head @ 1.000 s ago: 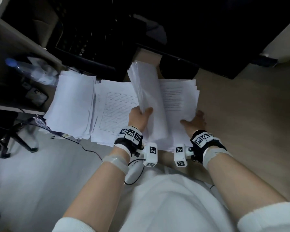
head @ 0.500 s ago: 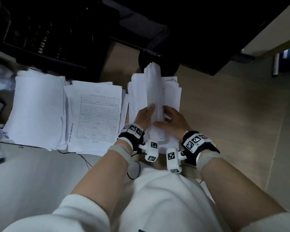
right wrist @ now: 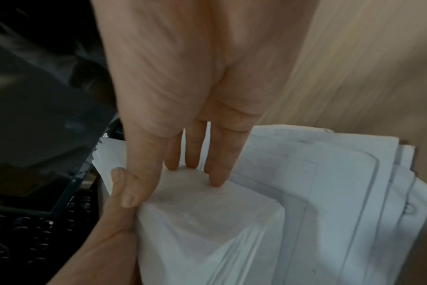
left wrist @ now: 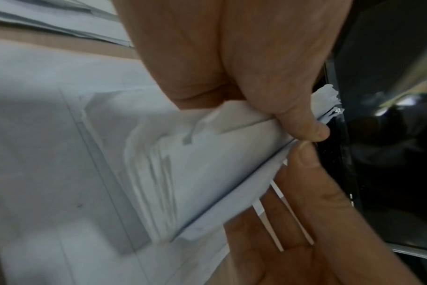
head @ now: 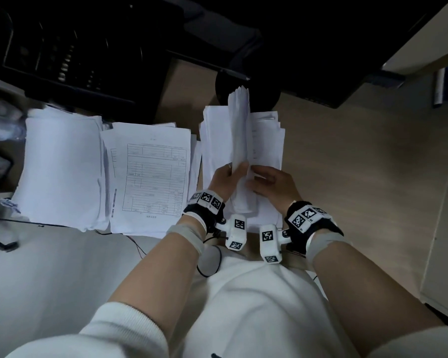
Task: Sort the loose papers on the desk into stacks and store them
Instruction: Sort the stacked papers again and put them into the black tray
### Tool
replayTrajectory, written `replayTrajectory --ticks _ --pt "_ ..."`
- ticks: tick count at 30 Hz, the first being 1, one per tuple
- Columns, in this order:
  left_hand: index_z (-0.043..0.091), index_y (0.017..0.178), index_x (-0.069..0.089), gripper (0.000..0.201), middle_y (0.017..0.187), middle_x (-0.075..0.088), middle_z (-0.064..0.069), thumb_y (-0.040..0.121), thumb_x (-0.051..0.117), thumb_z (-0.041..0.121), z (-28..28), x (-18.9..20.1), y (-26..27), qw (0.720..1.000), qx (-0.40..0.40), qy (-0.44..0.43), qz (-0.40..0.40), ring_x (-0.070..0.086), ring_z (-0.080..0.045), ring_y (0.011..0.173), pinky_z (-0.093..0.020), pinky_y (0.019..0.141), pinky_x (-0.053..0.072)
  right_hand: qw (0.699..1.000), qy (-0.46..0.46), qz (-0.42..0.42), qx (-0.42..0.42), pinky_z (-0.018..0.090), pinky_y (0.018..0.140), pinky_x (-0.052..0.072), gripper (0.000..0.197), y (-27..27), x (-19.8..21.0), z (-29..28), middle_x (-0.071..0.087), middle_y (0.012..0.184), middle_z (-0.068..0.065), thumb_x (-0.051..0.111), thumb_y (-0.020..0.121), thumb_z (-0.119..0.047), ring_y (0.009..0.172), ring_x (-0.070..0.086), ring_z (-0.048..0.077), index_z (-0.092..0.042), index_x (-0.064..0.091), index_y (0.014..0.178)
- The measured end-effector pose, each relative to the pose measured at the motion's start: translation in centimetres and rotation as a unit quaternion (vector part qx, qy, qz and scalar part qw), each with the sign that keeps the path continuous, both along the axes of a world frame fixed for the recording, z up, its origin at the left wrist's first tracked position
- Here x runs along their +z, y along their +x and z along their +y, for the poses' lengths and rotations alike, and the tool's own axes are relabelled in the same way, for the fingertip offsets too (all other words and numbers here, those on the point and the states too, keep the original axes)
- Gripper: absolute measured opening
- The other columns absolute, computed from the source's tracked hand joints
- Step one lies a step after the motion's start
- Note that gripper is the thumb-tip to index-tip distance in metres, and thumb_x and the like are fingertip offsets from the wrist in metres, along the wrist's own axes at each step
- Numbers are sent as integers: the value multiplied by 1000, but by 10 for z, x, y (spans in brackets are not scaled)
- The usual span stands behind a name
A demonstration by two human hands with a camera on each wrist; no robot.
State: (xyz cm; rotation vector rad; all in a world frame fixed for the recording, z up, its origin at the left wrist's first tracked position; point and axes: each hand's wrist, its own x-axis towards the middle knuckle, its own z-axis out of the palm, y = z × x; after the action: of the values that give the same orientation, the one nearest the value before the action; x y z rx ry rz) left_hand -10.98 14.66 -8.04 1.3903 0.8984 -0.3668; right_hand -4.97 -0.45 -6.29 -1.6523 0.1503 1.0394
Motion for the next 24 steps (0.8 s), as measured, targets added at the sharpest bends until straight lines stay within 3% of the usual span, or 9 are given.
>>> replayTrajectory --ticks 4,9,14,16,19,22,24 --pt "10 105 69 36 100 74 -9 99 56 43 2 1 -1 1000 -17 13 -5 70 -25 94 -38 87 57 1000 8 11 -3 31 96 54 59 -2 1 0 69 122 -1 86 75 -17 112 67 10 -12 64 129" --pt "9 102 71 39 97 75 -9 97 59 46 -1 5 -1 999 -26 28 -9 71 -23 91 -38 87 58 998 38 36 -27 26 91 56 44 -3 1 -6 68 124 6 77 84 -9 108 67 7 -12 66 127" --pt "-6 103 67 61 95 72 -21 92 59 54 0 10 -1 999 -22 38 -5 66 -23 81 -49 86 55 999 36 24 -23 35 100 53 42 -5 -4 -7 69 123 0 81 81 -14 115 64 7 -20 70 122" --pt "-6 102 67 57 97 72 -25 96 58 49 1 11 -2 999 -20 45 -4 64 -21 80 -48 86 55 998 40 27 -36 37 101 52 43 -5 -5 -5 70 122 0 82 80 -14 115 65 8 -19 70 121" --pt "-4 103 68 55 98 73 -22 97 57 50 3 11 -2 999 -23 48 1 64 -21 81 -44 85 56 999 35 20 -26 36 104 50 47 -6 -6 -4 69 124 -3 84 78 -17 118 63 7 -20 69 123" --pt "-6 102 65 80 86 66 -12 80 57 71 3 11 -3 998 -33 47 6 60 -18 78 -40 79 52 999 29 14 -24 31 103 50 48 -6 -6 -5 68 126 -4 84 77 -15 119 62 4 -20 69 123" --pt "-6 101 66 73 88 68 -14 84 59 66 3 13 -2 997 -45 55 7 60 -19 78 -39 79 52 999 32 13 -29 29 101 51 45 -5 -6 -5 69 124 -4 83 78 -12 117 62 4 -22 70 120"
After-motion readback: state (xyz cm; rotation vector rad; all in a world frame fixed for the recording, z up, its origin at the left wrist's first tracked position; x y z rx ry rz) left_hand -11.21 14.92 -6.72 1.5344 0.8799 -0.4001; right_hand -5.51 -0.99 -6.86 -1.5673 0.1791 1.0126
